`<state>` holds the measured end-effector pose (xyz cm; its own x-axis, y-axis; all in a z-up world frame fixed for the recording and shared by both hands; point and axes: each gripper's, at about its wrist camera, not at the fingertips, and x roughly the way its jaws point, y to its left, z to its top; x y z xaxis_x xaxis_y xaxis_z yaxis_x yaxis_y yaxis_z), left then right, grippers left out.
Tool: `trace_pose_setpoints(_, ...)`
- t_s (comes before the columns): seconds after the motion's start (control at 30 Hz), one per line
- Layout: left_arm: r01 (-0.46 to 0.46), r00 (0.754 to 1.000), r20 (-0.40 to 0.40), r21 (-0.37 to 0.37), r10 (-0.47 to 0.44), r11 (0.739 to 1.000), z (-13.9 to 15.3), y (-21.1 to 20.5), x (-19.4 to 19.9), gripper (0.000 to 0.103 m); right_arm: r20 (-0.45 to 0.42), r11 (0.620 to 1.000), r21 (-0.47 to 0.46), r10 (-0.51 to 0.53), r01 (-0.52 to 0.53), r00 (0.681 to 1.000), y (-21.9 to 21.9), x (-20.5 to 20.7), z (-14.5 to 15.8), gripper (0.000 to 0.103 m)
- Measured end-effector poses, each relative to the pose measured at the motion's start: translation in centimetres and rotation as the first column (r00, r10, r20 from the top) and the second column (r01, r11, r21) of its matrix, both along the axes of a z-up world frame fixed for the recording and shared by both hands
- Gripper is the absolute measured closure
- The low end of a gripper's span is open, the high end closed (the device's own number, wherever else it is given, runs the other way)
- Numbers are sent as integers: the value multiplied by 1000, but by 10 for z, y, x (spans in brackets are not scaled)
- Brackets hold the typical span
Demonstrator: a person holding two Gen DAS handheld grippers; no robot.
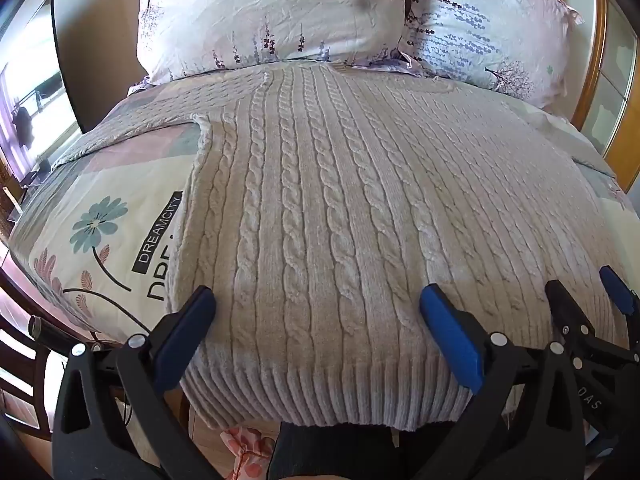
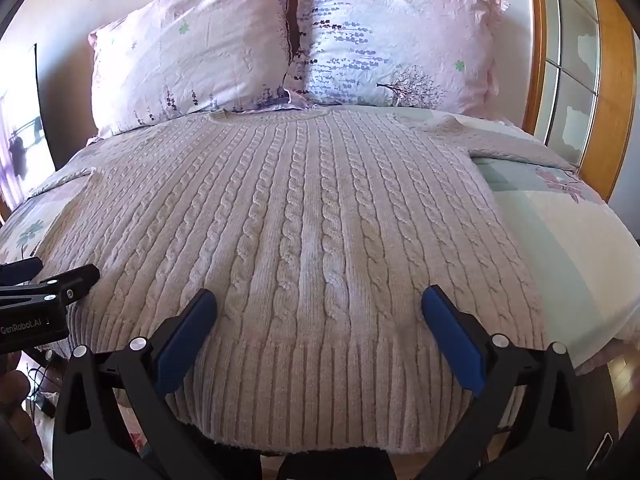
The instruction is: Fold small clothes
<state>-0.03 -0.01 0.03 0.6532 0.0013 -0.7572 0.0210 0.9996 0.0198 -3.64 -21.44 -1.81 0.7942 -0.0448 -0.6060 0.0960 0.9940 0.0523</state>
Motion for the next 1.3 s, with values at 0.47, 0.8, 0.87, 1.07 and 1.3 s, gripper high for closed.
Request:
trace_pose_setpoints(0.47,-3,1000,-11,-4,3,1000,4,-1,2,2,-9,1000,0,1,-1,1000,-1,0,1,1)
trace_pose_setpoints(0.8,-2,1000,-6,-3,2,1000,4,0,2,2,-7,1000,-1,-2,2,1000,1,0,0,1)
trace_pose_setpoints(0.87,-2,1000,-4,-3,2,1000,4,0,2,2,-6,1000,-1,-3,3,1000,1,0,0,1)
trace_pose_setpoints(1.07,-1,1000,-3,-3,1,1000,4,0,2,2,-7,1000,-1,-3,3,1000,1,0,0,1)
trace_pose_setpoints(1.3,-1,1000,-2,-2,1,1000,3,0,1,2,-6,1000,-1,-4,4,1000,1,0,0,1)
